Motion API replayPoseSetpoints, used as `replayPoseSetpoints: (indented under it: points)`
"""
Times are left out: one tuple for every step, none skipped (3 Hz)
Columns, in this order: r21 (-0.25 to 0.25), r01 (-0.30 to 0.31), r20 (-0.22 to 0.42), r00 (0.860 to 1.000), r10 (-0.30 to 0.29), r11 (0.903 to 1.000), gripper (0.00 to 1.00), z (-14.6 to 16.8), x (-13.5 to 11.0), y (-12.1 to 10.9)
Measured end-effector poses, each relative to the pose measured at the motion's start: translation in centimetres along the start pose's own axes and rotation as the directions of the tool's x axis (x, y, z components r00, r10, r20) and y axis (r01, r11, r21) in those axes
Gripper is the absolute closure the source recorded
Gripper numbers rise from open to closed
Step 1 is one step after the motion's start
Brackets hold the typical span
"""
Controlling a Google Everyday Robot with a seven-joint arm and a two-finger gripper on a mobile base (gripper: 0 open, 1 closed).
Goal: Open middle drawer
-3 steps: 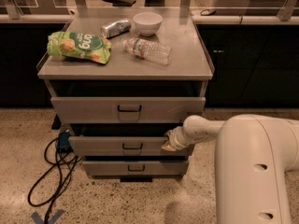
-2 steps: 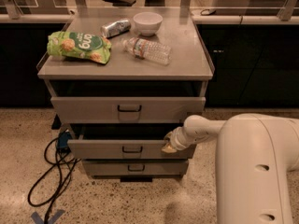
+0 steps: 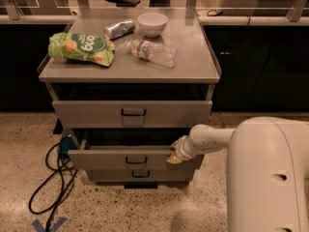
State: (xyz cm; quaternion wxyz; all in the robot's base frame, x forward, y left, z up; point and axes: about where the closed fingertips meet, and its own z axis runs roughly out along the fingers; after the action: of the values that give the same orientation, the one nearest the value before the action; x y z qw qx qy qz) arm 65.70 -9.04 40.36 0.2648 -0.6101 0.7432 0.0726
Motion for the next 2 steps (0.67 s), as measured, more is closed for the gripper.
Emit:
replayPoseSetpoints:
  points:
    - [0.000,0.000,0.000,1.000,0.000,1.0000,1.00,-0.01,0.01,0.00]
    - [0.000,0.000,0.000,1.000,0.000,1.0000,1.00,-0.08,0.13,-0.05]
